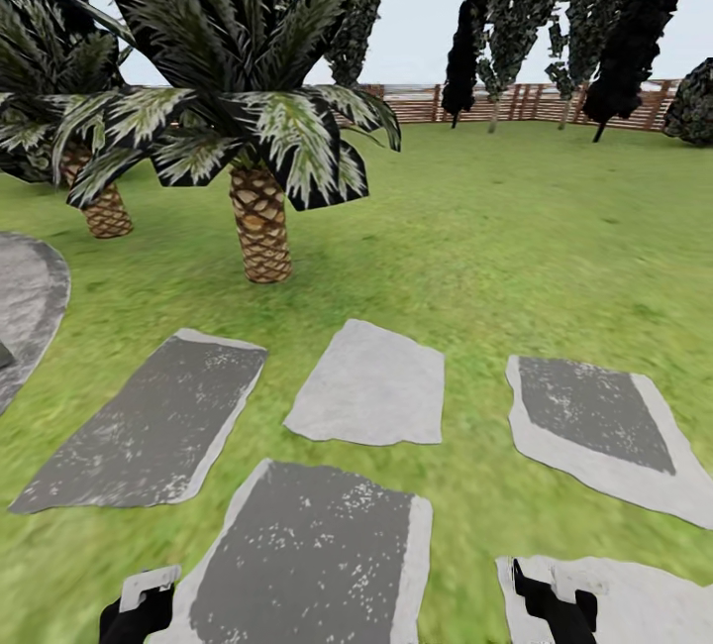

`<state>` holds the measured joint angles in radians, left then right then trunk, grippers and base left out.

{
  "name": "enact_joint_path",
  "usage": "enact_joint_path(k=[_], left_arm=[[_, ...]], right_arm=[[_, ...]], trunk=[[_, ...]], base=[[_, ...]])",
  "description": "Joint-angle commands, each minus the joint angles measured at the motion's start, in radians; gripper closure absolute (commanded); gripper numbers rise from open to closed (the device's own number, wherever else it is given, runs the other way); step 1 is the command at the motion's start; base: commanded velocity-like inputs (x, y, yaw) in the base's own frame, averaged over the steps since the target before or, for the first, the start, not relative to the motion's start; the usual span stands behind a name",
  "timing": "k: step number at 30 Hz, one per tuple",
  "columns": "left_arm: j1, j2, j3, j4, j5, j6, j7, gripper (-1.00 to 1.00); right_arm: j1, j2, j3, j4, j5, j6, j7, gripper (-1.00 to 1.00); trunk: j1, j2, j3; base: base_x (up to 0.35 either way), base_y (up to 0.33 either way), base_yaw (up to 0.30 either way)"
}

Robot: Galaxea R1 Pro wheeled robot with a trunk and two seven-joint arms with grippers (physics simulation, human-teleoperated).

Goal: In the garden, pick up the pesticide atomizer on the floor and spray pesticide onto both trees until each tree trunk is fully covered.

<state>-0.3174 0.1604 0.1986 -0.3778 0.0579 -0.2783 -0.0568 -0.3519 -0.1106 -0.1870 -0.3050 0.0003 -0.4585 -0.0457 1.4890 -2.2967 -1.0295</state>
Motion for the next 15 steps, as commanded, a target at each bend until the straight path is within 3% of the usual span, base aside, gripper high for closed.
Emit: enact_joint_path(k=[1, 15], left_arm=[[0.0, 0.0, 0.003, 0.0, 0.005, -0.002, -0.006, 1.0], [0.0, 0.001, -0.004, 0.0, 0.001, -0.002, -0.008, 1.0]], right_arm=[[-0.001, 0.0, 0.0, 0.001, 0.0, -0.003, -0.002, -1.0], [-0.001, 0.0, 0.0, 0.001, 0.0, -0.003, -0.003, -1.0]], trunk=[[0.0, 0.0, 0.0], [0.0, 0.0, 0.007]], base=[[0.0, 0.0, -0.289], [0.0, 0.0, -0.289]])
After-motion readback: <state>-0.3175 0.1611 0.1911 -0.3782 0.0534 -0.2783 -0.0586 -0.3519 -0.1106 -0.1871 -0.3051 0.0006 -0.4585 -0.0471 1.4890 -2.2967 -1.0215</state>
